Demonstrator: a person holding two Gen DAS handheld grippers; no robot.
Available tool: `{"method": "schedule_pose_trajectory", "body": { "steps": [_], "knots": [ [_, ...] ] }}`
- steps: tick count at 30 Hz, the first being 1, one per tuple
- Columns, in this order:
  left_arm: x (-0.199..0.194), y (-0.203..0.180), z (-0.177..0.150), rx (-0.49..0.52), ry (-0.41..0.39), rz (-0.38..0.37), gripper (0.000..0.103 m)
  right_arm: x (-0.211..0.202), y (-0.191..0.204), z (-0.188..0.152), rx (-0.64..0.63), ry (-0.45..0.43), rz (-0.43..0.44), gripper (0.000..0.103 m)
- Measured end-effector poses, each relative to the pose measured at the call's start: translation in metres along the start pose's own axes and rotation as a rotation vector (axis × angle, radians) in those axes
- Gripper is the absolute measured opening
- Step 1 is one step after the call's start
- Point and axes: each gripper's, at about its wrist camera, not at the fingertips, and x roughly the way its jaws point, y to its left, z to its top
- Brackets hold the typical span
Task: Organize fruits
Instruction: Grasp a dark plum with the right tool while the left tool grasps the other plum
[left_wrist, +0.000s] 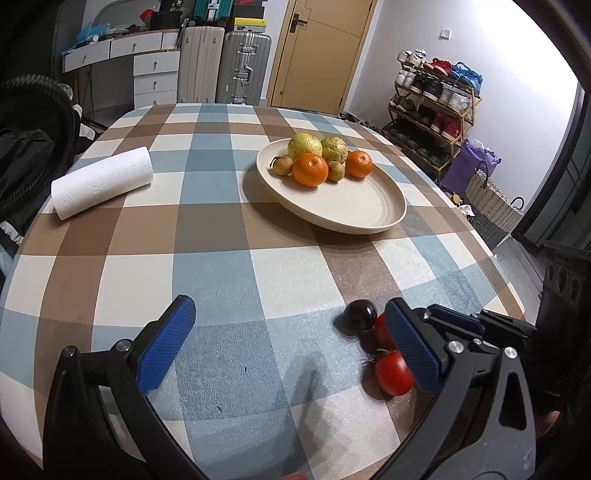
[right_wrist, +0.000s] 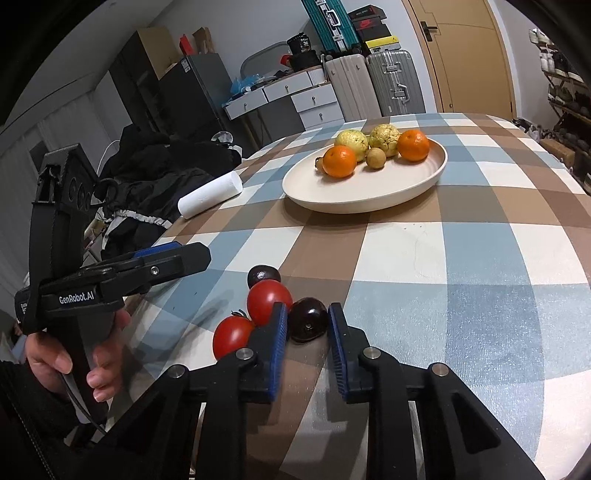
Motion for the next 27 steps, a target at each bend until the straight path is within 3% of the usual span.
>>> {"method": "schedule_pose_trajectory", "body": {
  "steps": [4,16,18,25,27],
  "knots": [
    [0.002,0.0,0.001,-0.004,0.014,-0.024,0.102,-0.003,-0.002,0.0,0.007,-0.016,-0.001,0.023],
    [0.031,-0.002,0.01,-0.047,0.108,-0.215,0.102,-0.022,-0.005,0.001,0.003,-0.08,-0.018,0.023],
    [0.035,-0.003,0.015,-0.035,0.12,-0.246,0.098,-0.024,-0.006,0.002,-0.001,-0.088,-0.021,0.023],
    [0.051,0.0,0.025,-0.045,0.208,-0.359,0.068,-0.03,-0.01,0.003,0.009,-0.1,-0.028,0.023],
    [0.052,-0.001,0.024,-0.03,0.214,-0.353,0.066,-0.03,-0.012,0.003,0.017,-0.102,-0.025,0.023]
  ]
}}
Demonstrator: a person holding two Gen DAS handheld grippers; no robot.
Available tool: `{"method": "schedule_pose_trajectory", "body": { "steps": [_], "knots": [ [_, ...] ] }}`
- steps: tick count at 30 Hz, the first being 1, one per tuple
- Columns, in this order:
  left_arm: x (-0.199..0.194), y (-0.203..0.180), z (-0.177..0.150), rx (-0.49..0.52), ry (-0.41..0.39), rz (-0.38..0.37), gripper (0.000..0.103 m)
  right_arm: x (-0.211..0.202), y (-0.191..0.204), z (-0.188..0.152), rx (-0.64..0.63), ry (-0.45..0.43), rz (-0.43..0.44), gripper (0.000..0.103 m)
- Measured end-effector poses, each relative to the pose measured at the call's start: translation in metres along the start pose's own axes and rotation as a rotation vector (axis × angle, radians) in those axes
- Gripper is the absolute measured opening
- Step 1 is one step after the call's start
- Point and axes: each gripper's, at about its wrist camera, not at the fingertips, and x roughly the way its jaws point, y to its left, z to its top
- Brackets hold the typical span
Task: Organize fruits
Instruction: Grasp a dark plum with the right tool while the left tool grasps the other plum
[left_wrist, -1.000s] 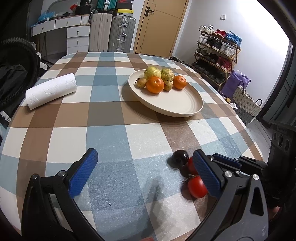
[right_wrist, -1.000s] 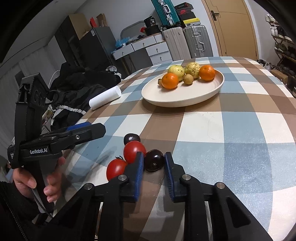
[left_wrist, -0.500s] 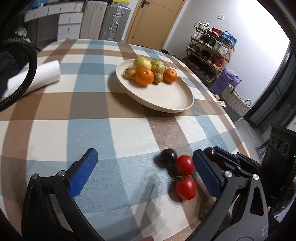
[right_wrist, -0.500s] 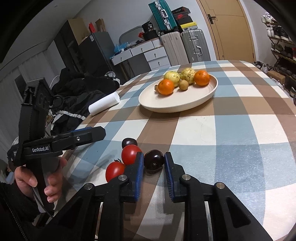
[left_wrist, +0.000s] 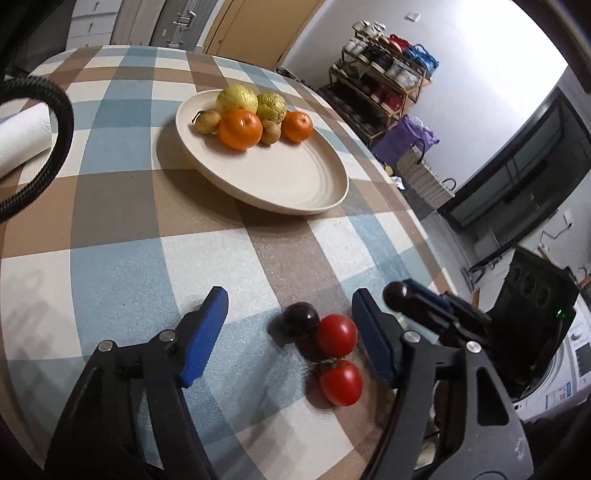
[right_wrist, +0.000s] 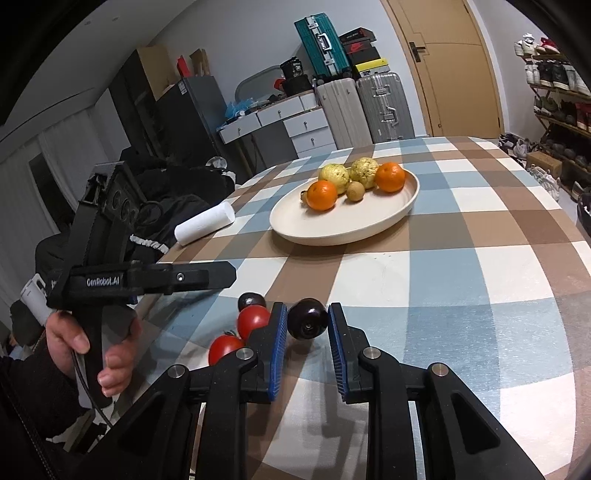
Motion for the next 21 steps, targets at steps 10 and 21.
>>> {"method": "schedule_pose_trajectory", "body": {
  "steps": [10,21],
  "knots": [
    [0.007,-0.005,-0.003,0.017,0.024,-0.019,0.037,-0.004,0.002,0.001,-0.017,-0.016,-0.013,0.023],
    [0.013,0.0,-0.008,-0.047,0.043,-0.034,0.021,-0.004,-0.001,-0.001,-0.003,-0.021,-0.012,0.023]
  ]
}}
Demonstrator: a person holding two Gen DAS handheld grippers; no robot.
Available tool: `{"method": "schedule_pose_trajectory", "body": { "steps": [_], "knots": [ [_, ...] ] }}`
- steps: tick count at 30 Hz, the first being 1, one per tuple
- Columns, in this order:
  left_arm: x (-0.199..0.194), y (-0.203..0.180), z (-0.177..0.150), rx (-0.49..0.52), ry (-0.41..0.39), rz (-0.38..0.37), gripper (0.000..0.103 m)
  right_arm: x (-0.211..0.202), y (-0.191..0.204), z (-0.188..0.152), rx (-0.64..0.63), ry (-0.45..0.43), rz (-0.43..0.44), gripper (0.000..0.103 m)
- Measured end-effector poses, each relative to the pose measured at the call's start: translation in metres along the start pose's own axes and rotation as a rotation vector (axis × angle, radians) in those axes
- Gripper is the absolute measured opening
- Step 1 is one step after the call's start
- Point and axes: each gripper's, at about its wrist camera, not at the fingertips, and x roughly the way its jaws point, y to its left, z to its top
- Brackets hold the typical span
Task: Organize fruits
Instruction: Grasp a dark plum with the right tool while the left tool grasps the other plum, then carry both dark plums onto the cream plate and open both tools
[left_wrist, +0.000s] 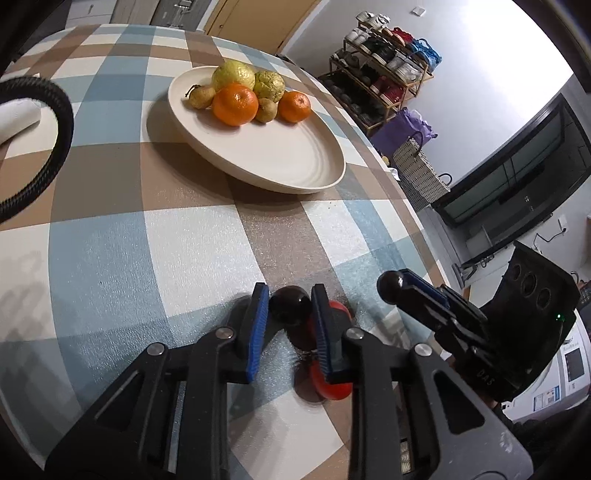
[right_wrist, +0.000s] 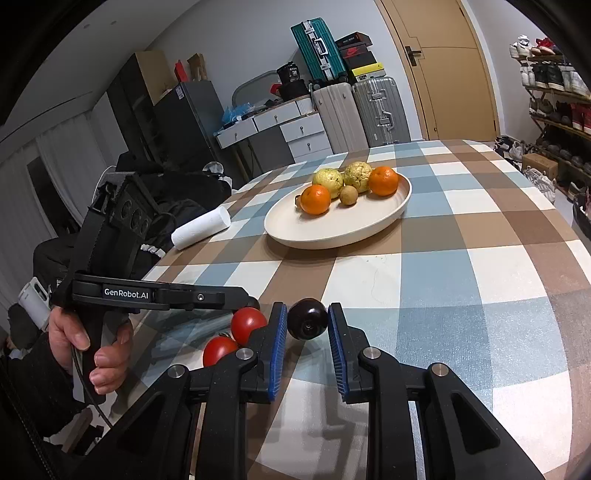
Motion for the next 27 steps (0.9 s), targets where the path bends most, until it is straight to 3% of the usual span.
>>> {"method": "schedule_pose_trajectory", "body": {
  "steps": [17,27],
  "knots": [
    [-0.008,-0.006,0.003,0.024,-0.029,0.019,0.02,0.003,0.002,0.002,-0.011,0.0,0.002,0.023],
    [-0.025,-0.015,0.033,0.102,-0.093,0.059,0.02,0.003,0.001,0.02,-0.007,-0.014,0.029,0.023]
  ]
}}
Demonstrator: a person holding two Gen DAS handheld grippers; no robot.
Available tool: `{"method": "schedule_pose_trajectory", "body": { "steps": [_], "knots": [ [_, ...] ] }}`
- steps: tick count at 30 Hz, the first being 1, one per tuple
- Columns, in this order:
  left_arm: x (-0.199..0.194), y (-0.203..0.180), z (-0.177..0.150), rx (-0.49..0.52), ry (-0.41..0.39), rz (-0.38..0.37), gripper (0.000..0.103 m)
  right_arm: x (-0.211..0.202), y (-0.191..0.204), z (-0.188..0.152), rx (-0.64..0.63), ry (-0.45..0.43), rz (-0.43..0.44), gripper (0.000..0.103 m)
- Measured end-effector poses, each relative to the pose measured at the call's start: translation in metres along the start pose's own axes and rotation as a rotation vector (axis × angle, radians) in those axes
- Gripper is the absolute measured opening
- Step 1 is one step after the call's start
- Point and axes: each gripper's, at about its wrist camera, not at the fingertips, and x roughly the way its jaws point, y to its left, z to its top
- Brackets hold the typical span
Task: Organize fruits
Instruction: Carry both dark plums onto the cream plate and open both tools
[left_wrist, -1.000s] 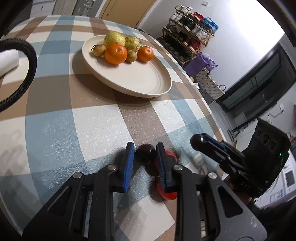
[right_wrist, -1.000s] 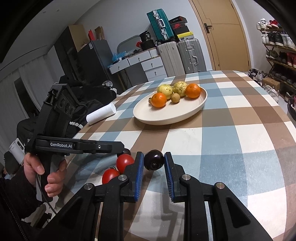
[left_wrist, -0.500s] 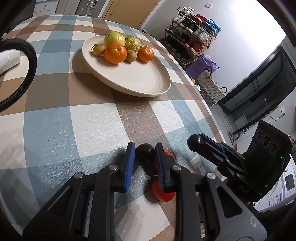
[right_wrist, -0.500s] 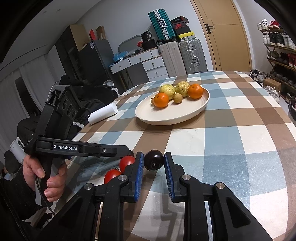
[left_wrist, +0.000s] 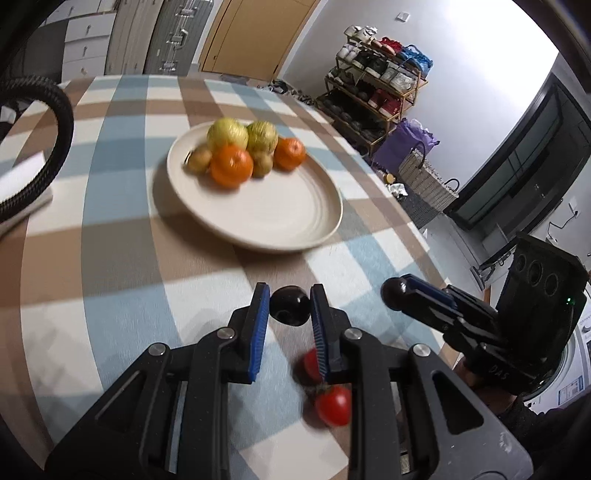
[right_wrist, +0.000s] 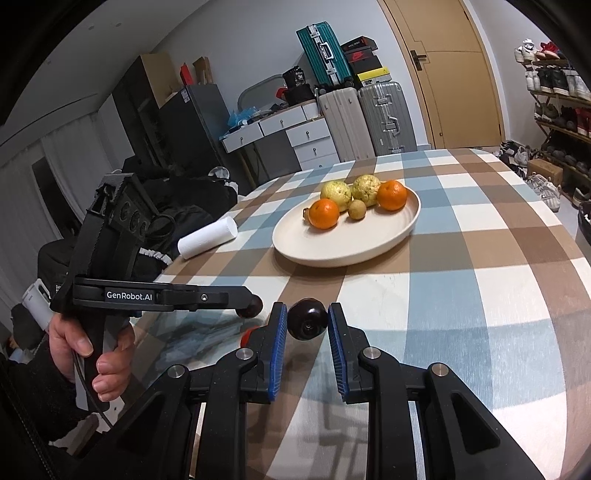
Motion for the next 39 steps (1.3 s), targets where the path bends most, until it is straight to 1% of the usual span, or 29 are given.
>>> {"method": "schedule_pose_trajectory", "body": {
  "steps": [3,6,9,12,16,18,20,24,27,34,36,39],
  "knots": [
    [0.0,-0.003,0.016,0.019,-0.015,-0.011,0.02,0.004,-0.002,0.01,0.0,-0.002,0.011,0.023],
    [0.004,-0.008,0.032,0.047,-0.031,-0.006,0.02,0.008,-0.006,0.02,-0.003,-0.005,0.018,0.023],
    [0.014,-0.012,0.05,0.072,-0.038,-0.004,0.02,0.018,-0.013,0.034,0.001,0.015,0.025,0.023],
    [0.025,-0.013,0.068,0.076,-0.038,-0.019,0.02,0.03,-0.023,0.051,0.01,0.034,0.007,0.023],
    [0.041,-0.015,0.089,0.088,-0.038,-0.028,0.02,0.04,-0.037,0.072,0.004,0.02,-0.006,0.023],
    [0.049,-0.017,0.098,0.099,-0.05,-0.02,0.02,0.047,-0.045,0.083,0.012,0.016,-0.007,0.023],
    [0.056,-0.021,0.105,0.128,-0.07,0.012,0.02,0.055,-0.053,0.092,0.023,0.021,-0.005,0.023],
    [0.069,-0.028,0.116,0.178,-0.086,0.033,0.02,0.072,-0.066,0.104,0.028,0.038,-0.015,0.023],
    [0.083,-0.032,0.123,0.198,-0.084,0.026,0.02,0.084,-0.076,0.111,0.03,0.052,-0.021,0.023],
    [0.116,-0.023,0.134,0.148,-0.043,0.013,0.02,0.105,-0.096,0.119,0.041,0.084,-0.039,0.023],
    [0.122,-0.022,0.135,0.151,-0.037,0.034,0.02,0.113,-0.101,0.121,0.045,0.101,-0.061,0.023],
    [0.13,-0.02,0.136,0.142,-0.029,0.031,0.02,0.12,-0.105,0.123,0.052,0.114,-0.068,0.023]
  ]
}}
